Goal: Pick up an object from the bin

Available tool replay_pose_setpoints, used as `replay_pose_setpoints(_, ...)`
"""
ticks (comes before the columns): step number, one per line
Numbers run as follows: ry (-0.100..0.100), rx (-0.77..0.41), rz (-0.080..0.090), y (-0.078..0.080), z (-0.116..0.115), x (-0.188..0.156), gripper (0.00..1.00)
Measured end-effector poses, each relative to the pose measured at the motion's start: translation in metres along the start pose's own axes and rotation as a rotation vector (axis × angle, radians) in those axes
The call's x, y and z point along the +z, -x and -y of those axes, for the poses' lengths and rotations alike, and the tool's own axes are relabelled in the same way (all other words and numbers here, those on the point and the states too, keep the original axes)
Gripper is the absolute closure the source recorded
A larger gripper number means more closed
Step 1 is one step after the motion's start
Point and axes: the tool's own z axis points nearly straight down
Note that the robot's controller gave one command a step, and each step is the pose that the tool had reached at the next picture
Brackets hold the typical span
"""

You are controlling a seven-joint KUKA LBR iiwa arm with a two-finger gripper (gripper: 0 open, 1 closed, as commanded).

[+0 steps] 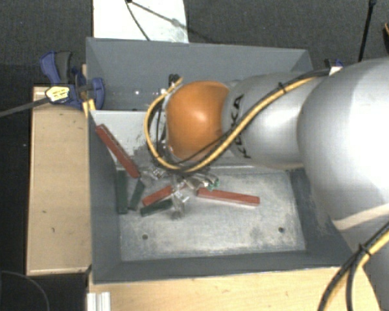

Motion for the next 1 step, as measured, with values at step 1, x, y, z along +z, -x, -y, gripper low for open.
replay_pose_setpoints(1,0.000,0.004,0.001,0.0006,0.0001,-0.0008,0.00)
